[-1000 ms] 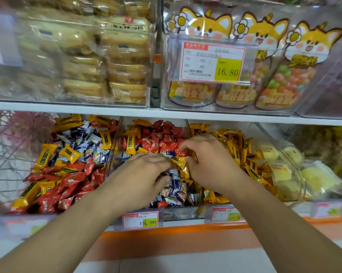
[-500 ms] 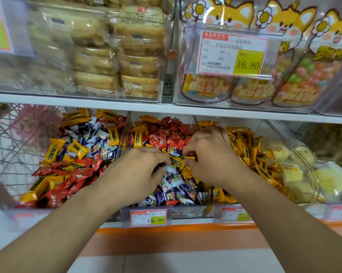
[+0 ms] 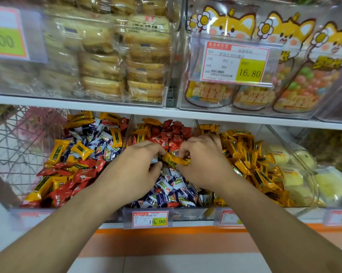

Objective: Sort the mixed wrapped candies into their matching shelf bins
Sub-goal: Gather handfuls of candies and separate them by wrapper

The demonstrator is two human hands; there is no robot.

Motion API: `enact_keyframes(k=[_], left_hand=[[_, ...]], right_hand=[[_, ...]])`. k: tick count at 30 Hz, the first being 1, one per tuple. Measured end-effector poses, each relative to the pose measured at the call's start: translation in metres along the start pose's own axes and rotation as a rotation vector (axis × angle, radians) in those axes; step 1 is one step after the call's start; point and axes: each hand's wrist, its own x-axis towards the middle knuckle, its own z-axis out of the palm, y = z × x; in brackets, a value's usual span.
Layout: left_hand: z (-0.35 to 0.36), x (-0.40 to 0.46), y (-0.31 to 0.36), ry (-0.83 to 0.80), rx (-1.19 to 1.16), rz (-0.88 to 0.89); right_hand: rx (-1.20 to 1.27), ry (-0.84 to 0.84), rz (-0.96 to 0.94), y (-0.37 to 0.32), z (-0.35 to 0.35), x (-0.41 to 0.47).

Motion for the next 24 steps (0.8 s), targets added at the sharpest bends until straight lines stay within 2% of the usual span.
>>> enact_keyframes(k=[5, 10, 14, 19, 24], left_hand=[[0.001, 0.002, 0.005, 0.044, -0.043, -0.020], [0.008, 0.000, 0.016, 0.019, -0.068, 0.018], [0.022, 0.008, 0.023, -0.010, -0.038, 0.065], [0.046, 0.031, 0.033, -0.052, 0.019, 0.145], [0.059, 0.053, 0.036, -0.094, 0.083, 0.149]], right_hand=[[0.245, 0.130, 0.184, 0.022, -0.038, -0.019], [0.051, 0.124, 0.399, 0.055, -0.059, -0.037], [0.104, 0.061, 0.361, 0.054, -0.058, -0.041], [0.213, 0.061, 0.302, 0.048, -0.050, -0.036], [0.249, 0.037, 0.282, 0.053, -0.046, -0.036]])
